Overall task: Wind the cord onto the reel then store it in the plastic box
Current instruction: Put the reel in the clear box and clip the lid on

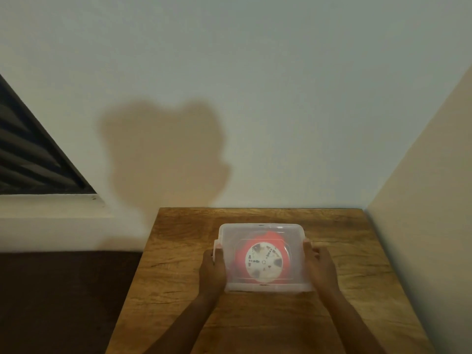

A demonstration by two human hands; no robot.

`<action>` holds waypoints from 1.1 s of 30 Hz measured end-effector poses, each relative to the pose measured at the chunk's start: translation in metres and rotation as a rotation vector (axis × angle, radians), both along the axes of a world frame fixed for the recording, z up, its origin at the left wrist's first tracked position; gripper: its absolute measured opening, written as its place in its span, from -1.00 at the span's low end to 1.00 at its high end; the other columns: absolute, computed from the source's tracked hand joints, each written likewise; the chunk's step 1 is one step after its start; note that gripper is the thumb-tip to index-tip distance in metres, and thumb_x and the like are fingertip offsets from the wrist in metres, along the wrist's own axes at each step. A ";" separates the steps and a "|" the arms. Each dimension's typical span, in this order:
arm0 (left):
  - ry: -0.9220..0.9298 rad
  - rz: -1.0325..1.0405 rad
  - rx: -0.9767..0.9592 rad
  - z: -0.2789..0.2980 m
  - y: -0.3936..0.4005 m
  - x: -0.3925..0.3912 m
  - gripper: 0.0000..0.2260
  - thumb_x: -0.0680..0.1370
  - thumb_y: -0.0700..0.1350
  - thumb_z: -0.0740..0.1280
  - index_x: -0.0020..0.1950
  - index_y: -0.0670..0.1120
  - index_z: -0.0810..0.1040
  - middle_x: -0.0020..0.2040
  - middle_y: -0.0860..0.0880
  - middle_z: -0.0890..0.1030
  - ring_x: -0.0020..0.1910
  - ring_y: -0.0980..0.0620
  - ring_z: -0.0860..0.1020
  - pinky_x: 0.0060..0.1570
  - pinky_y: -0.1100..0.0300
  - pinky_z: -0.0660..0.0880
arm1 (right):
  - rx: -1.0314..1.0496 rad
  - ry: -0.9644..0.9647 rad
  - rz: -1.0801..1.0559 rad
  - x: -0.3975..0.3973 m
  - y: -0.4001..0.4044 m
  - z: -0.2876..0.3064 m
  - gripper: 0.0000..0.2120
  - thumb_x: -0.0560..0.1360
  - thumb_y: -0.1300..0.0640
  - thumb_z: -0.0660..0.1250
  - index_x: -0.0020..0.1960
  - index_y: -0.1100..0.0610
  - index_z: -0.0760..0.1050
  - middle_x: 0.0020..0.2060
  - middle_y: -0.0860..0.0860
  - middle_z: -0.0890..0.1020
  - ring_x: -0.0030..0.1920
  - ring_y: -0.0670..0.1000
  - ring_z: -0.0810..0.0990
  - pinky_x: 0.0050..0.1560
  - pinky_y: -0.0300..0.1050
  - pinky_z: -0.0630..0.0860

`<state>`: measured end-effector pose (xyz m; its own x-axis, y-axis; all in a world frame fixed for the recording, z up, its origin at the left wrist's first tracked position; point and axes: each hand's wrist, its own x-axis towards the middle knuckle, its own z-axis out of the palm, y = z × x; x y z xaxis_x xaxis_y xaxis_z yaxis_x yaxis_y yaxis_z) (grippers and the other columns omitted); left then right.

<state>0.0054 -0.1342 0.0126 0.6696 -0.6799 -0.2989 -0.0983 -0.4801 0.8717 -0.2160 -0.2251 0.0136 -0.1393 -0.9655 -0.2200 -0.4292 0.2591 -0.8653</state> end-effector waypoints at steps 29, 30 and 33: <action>0.081 -0.138 0.003 0.010 0.002 0.003 -0.55 0.73 0.13 0.07 0.48 -0.09 0.45 0.33 -0.18 0.60 0.19 -0.20 0.64 0.19 -0.22 0.64 | 0.471 -0.730 0.076 -0.029 0.023 0.017 -0.55 0.36 0.27 0.52 0.21 0.29 0.52 0.03 0.24 0.67 0.02 0.29 0.66 0.05 0.34 0.55; 0.084 -0.142 0.002 0.009 0.001 0.003 -0.55 0.73 0.14 0.07 0.48 -0.08 0.46 0.33 -0.17 0.60 0.18 -0.19 0.64 0.19 -0.20 0.64 | 0.469 -0.754 0.045 -0.027 0.025 0.017 -0.55 0.35 0.30 0.53 0.20 0.28 0.51 0.03 0.25 0.67 0.01 0.29 0.66 0.03 0.33 0.57; 0.093 -0.148 -0.021 0.006 0.002 0.003 -0.54 0.72 0.17 0.05 0.46 -0.06 0.49 0.28 -0.13 0.63 0.14 -0.13 0.65 0.09 -0.07 0.67 | 0.245 -0.513 -0.105 -0.016 0.027 0.018 -0.60 0.35 0.24 0.55 0.15 0.21 0.54 -0.07 0.14 0.68 -0.14 0.15 0.70 -0.29 0.04 0.65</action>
